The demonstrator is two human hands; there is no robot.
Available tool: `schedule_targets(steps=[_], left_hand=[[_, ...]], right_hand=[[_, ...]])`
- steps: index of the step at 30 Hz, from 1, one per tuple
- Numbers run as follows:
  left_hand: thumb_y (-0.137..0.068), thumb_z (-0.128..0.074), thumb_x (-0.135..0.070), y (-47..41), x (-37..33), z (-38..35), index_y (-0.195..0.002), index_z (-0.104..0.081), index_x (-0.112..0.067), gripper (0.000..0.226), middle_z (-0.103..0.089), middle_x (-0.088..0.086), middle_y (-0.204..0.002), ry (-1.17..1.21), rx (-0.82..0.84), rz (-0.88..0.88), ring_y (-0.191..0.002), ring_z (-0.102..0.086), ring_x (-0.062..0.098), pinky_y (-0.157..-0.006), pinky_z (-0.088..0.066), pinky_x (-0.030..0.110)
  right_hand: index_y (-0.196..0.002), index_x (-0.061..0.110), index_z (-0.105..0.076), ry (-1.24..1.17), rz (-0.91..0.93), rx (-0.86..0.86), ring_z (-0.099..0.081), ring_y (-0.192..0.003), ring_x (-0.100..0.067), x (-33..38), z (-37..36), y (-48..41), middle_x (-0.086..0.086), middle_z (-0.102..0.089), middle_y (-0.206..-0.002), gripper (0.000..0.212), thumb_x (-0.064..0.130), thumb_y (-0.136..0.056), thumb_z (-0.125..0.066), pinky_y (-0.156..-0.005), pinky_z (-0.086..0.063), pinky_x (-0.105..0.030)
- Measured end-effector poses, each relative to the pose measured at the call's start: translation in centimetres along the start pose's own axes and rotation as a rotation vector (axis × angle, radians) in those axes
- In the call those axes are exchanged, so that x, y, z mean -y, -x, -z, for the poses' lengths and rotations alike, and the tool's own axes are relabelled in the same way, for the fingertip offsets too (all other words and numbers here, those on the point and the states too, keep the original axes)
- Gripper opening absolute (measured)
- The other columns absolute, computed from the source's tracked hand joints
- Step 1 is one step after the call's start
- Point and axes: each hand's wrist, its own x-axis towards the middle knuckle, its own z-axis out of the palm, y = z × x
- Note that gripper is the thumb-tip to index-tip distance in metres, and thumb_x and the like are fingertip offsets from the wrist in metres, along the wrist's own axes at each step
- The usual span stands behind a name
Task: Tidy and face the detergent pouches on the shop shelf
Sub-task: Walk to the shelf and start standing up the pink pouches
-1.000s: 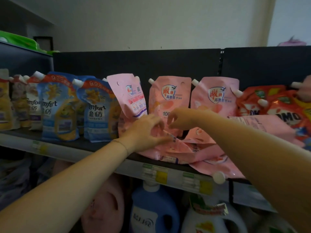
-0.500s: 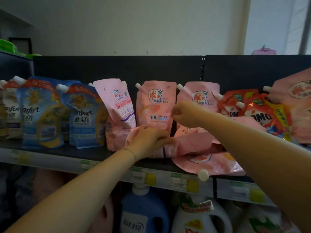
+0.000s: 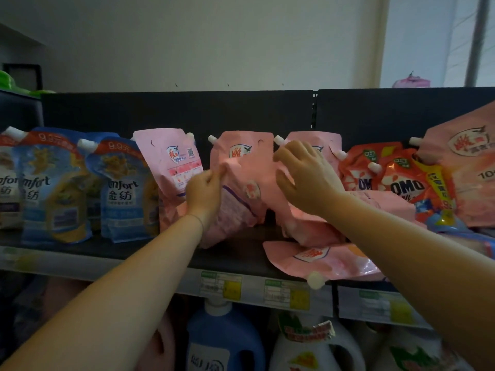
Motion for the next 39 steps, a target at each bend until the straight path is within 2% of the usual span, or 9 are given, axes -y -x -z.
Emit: schedule_targets(steps=[7, 12, 17, 19, 23, 27, 30, 34, 39], left_hand=[[-0.099, -0.043, -0.042, -0.7, -0.4, -0.3, -0.118, -0.060, -0.015, 0.038, -0.063, 0.002, -0.114, 0.272, -0.406, 0.162, -0.101, -0.061, 0.017, -0.084, -0.053, 0.031], [-0.105, -0.026, -0.031, 0.5, -0.7, -1.1, -0.131, -0.047, -0.004, 0.043, -0.054, 0.015, -0.127, 0.361, -0.606, 0.335, -0.112, -0.053, 0.024, -0.070, -0.030, 0.013], [-0.105, -0.022, -0.027, 1.4, 0.4, -1.8, -0.129, -0.038, 0.000, 0.039, -0.051, 0.017, -0.130, 0.135, -0.574, 0.259, -0.108, -0.053, 0.024, -0.061, -0.034, 0.013], [-0.104, -0.028, -0.028, 2.2, 0.8, -1.3, -0.128, -0.036, -0.002, 0.036, -0.049, 0.010, -0.125, 0.015, -0.513, 0.236, -0.105, -0.051, 0.020, -0.065, -0.034, 0.014], [-0.087, -0.064, -0.018, 3.2, 2.4, 0.1, -0.131, -0.033, 0.000, 0.056, -0.035, 0.019, -0.135, -0.204, -0.528, -0.055, -0.123, -0.041, 0.029, -0.099, -0.040, 0.034], [-0.077, -0.073, -0.012, 4.2, 1.6, 0.8, -0.129, -0.038, 0.000, 0.065, -0.038, 0.020, -0.134, -0.345, -0.565, -0.290, -0.123, -0.040, 0.028, -0.098, -0.035, 0.024], [-0.076, -0.069, -0.010, 4.8, 1.1, 0.4, -0.124, -0.040, -0.006, 0.056, -0.044, 0.021, -0.129, -0.454, -0.553, -0.452, -0.120, -0.041, 0.030, -0.098, -0.036, 0.029], [-0.072, -0.067, -0.010, 5.7, 2.0, -0.2, -0.114, -0.038, -0.018, 0.052, -0.040, 0.016, -0.131, -0.622, -0.491, -0.469, -0.121, -0.033, 0.031, -0.096, -0.037, 0.047], [-0.071, -0.065, -0.011, 6.5, 3.8, -0.4, -0.108, -0.047, -0.017, 0.042, -0.032, 0.012, -0.134, -0.775, -0.390, -0.555, -0.128, -0.030, 0.035, -0.096, -0.035, 0.053]], right_hand=[[-0.090, 0.007, -0.060, 0.057, 0.120, -0.017, -0.058, -0.080, -0.030, 1.2, -1.5, 0.4, -0.011, -0.060, -0.090, 0.015, 0.017, -0.079, -0.061, -0.069, -0.049, -0.040], [-0.102, 0.021, -0.057, -0.109, -0.019, 0.541, -0.059, -0.087, -0.022, 2.8, -2.2, -0.2, 0.001, -0.060, -0.094, 0.018, 0.034, -0.091, -0.053, -0.070, -0.045, -0.032], [-0.138, 0.023, -0.036, -0.353, -0.120, 0.919, -0.053, -0.112, -0.026, 4.9, -5.1, -0.5, -0.004, -0.054, -0.130, 0.068, 0.044, -0.083, -0.068, -0.097, -0.045, -0.041], [-0.141, 0.020, -0.031, -0.369, -0.153, 0.946, -0.052, -0.117, -0.029, 5.4, -5.9, -0.6, -0.009, -0.051, -0.137, 0.074, 0.045, -0.082, -0.070, -0.099, -0.045, -0.046], [-0.140, 0.017, -0.039, -0.337, -0.168, 0.998, -0.048, -0.123, -0.027, 4.9, -5.7, -0.9, -0.008, -0.047, -0.141, 0.065, 0.041, -0.085, -0.066, -0.104, -0.041, -0.043], [-0.138, 0.021, -0.043, -0.238, -0.156, 0.892, -0.046, -0.124, -0.028, 3.9, -3.5, -0.6, -0.005, -0.046, -0.141, 0.064, 0.034, -0.082, -0.071, -0.101, -0.041, -0.040], [-0.142, 0.025, -0.035, -0.044, -0.173, 0.904, -0.045, -0.126, -0.031, 2.6, -2.3, 0.4, -0.004, -0.045, -0.141, 0.079, 0.036, -0.075, -0.076, -0.103, -0.039, -0.049], [-0.146, 0.024, -0.027, 0.316, -0.292, 0.956, -0.030, -0.135, -0.044, 0.6, -2.3, 2.3, -0.009, -0.034, -0.147, 0.075, 0.045, -0.080, -0.057, -0.107, -0.020, -0.066], [-0.122, 0.016, -0.054, 0.263, -0.290, 0.717, -0.063, -0.096, -0.033, -0.3, -3.9, 2.6, -0.011, -0.062, -0.113, 0.034, 0.028, -0.090, -0.054, -0.084, -0.053, -0.049]])
